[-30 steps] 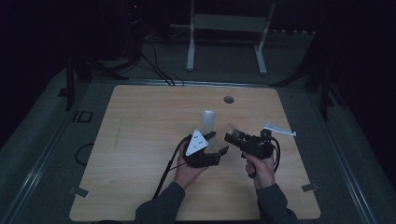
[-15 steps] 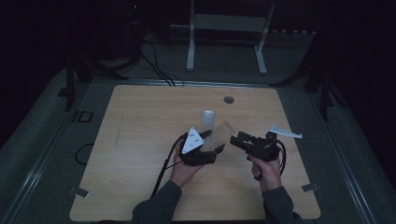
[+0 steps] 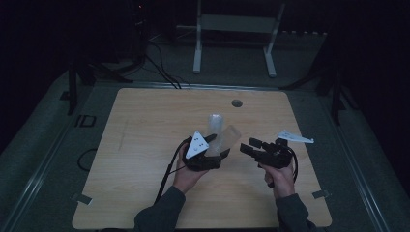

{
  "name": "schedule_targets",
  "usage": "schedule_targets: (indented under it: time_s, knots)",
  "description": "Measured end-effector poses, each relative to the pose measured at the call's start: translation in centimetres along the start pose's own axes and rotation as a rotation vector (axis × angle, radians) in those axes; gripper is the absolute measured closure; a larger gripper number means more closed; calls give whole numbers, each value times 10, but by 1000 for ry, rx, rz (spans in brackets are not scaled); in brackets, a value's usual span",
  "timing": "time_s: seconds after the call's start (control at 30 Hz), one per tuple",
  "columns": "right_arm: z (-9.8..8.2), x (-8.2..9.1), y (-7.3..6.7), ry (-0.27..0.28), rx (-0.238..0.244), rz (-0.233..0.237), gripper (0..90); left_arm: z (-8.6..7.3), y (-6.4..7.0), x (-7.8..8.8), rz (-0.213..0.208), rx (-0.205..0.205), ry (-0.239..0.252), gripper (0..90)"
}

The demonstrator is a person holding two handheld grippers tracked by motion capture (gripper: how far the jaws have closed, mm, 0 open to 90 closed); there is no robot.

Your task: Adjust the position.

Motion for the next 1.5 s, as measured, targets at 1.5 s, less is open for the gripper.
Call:
schedule_targets:
  time_s: [1.5]
  knots:
    - [13, 5, -11, -258, 223, -125, 338, 10, -8, 6, -88, -80, -96, 308]
Point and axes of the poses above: each handheld gripper's, and its own axes: x roughly backward along the jaws, z roughly out of its top, y roughly to its right, the point moved 3 cm from there along -x, roughly forward along the jaws, and after that the axes turned 12 degrees about z, right-handed, at the moved point
